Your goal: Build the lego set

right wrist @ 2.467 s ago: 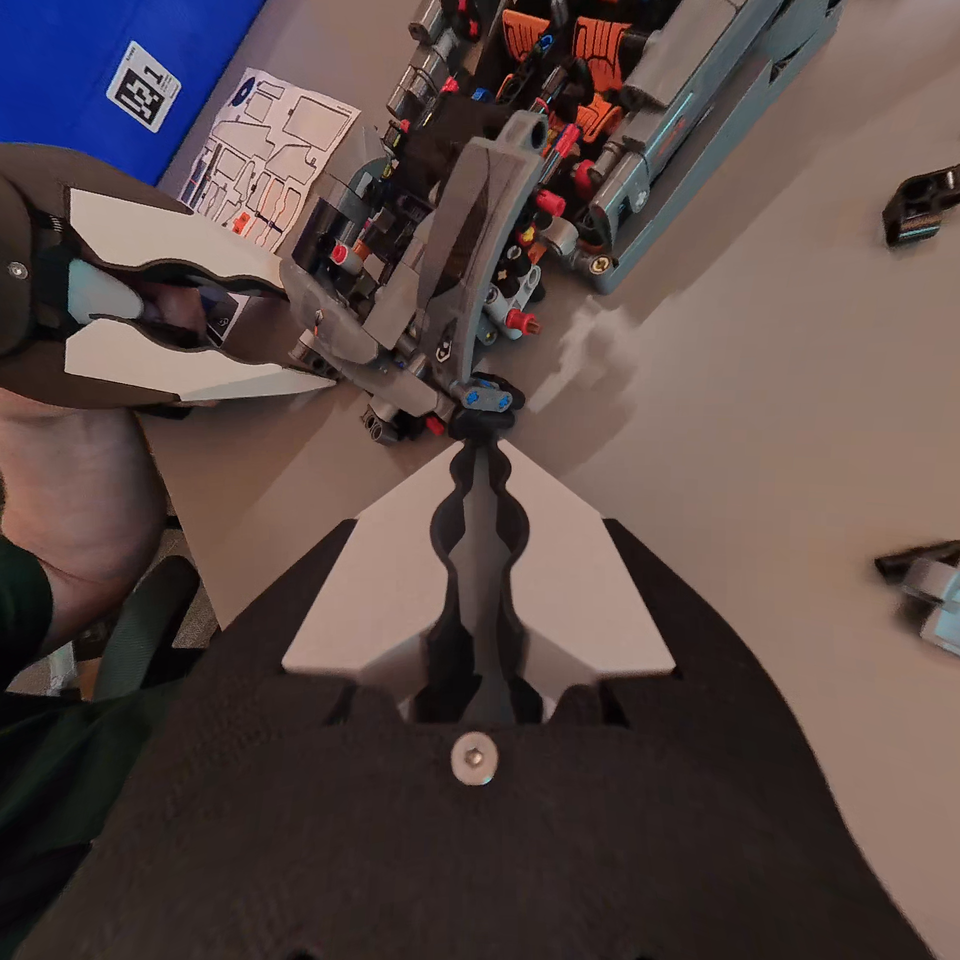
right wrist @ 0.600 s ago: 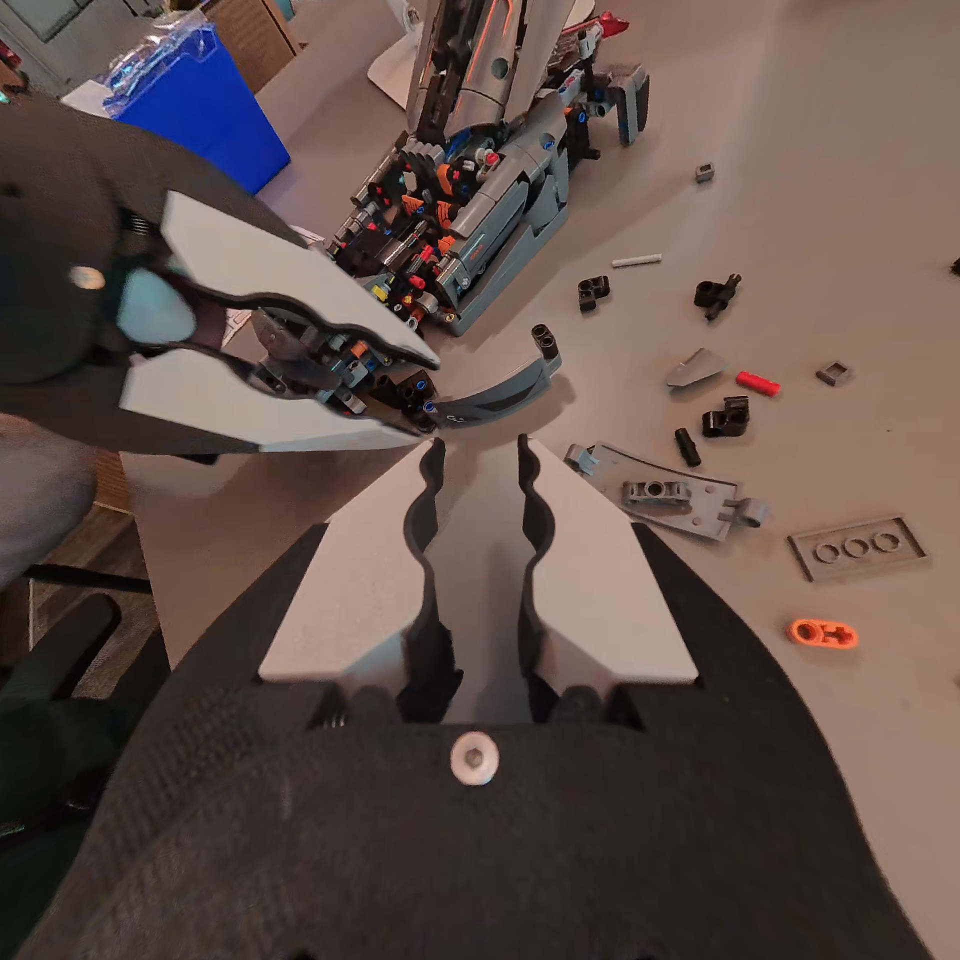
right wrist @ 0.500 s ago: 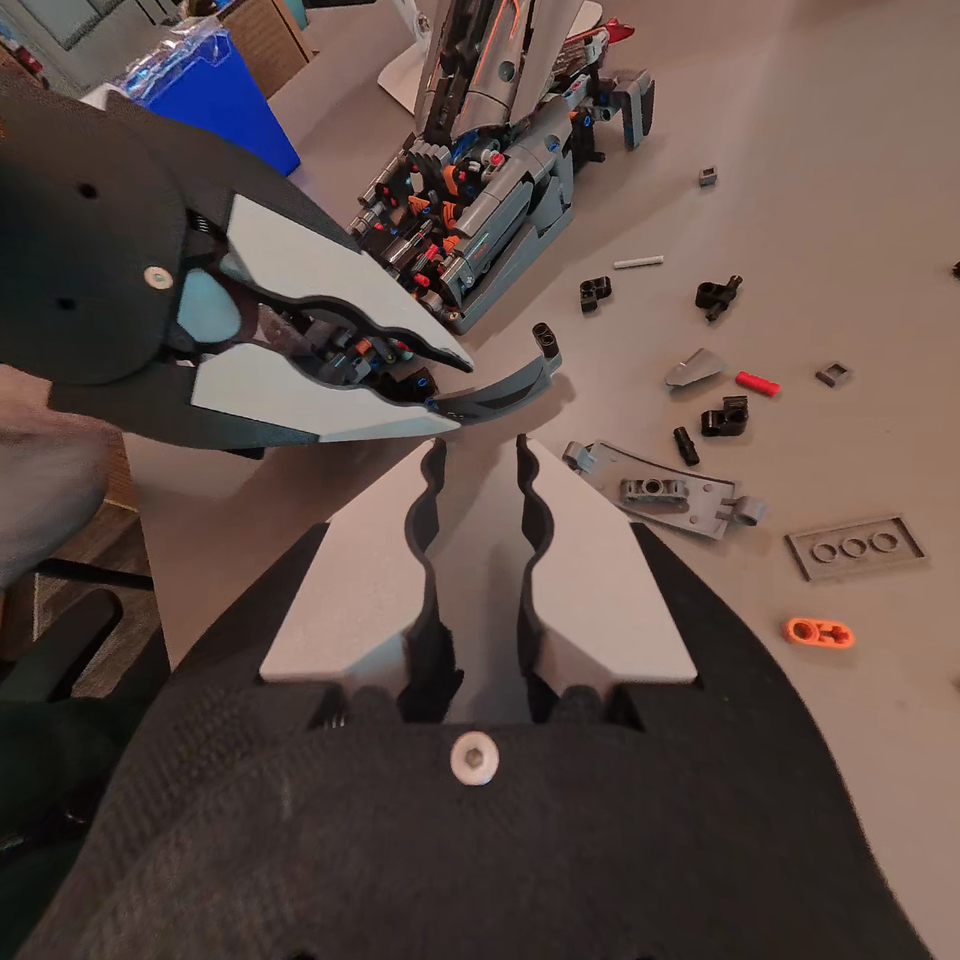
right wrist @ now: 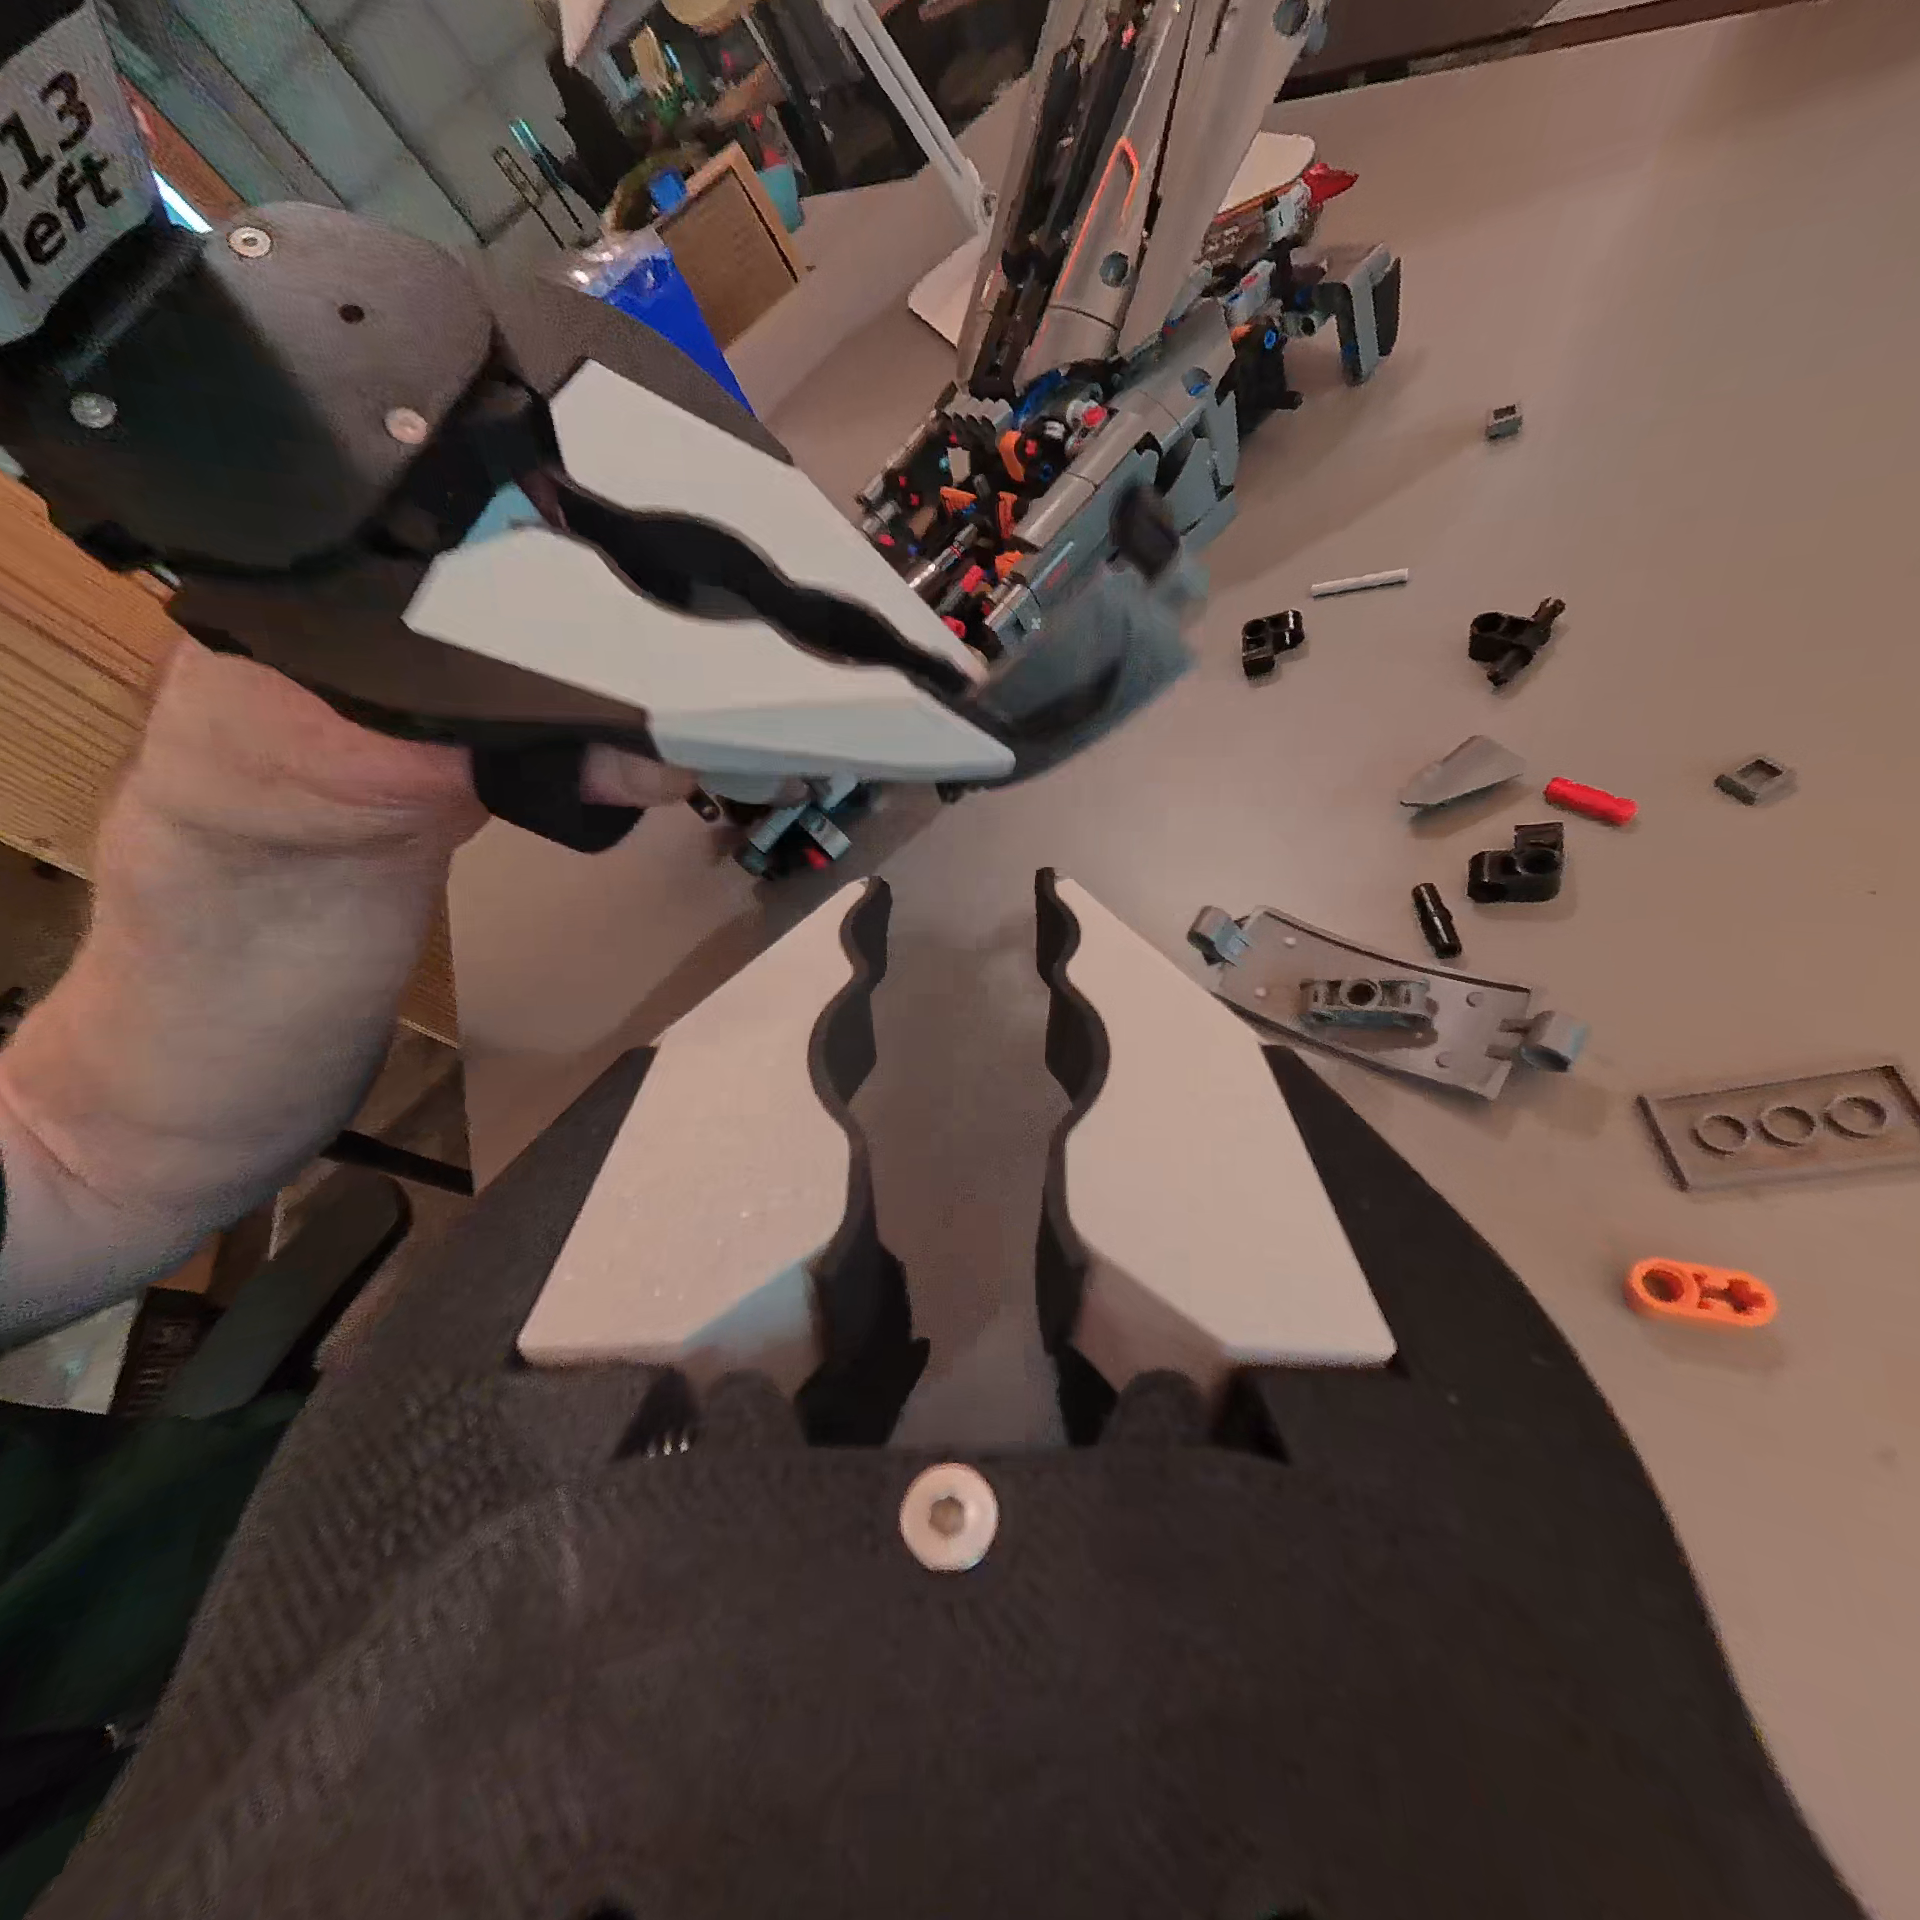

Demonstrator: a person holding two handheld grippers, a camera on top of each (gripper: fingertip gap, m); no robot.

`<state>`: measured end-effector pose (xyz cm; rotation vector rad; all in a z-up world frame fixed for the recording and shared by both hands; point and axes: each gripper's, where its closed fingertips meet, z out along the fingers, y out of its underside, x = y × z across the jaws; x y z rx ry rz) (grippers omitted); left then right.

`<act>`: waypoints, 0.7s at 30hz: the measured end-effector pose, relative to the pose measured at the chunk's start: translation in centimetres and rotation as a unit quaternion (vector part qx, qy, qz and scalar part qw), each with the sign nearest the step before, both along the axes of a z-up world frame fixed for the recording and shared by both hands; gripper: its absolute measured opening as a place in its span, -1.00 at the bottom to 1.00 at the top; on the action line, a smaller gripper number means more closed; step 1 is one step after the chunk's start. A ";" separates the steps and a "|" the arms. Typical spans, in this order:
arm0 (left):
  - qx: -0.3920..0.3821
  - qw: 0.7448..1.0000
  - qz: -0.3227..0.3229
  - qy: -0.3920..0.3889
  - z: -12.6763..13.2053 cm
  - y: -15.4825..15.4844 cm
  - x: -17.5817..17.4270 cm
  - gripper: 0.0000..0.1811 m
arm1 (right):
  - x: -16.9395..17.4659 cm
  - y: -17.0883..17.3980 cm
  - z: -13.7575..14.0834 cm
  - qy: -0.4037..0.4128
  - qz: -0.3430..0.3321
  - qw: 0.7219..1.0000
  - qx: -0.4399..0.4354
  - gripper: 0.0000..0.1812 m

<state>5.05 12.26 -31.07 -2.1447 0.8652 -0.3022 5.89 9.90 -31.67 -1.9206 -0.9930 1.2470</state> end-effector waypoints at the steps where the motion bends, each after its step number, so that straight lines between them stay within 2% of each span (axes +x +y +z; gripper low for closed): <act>1: 0.009 0.998 -0.002 -0.054 1.5 -0.1 0.2 -1.00 | -0.1 -0.1 0.3 0.011 0.002 1.000 -0.005 -0.70; 4: 0.017 0.970 -0.006 -0.241 5.9 -0.7 0.6 -1.00 | -0.9 -0.9 1.9 0.067 0.024 0.997 -0.036 -0.63; 7: 0.031 0.951 0.007 -0.308 7.4 -0.9 -0.2 -1.00 | -1.6 -1.0 2.9 0.106 0.024 0.993 -0.054 -0.58; 11: 0.051 0.946 0.013 -0.319 7.8 -1.5 -0.3 -1.00 | -2.2 -1.1 4.7 0.142 0.008 0.989 -0.036 -0.64; 21: 0.074 0.918 0.018 -0.390 9.3 -2.9 -0.3 -1.00 | -4.7 -2.2 5.1 0.129 0.018 0.991 -0.038 -0.74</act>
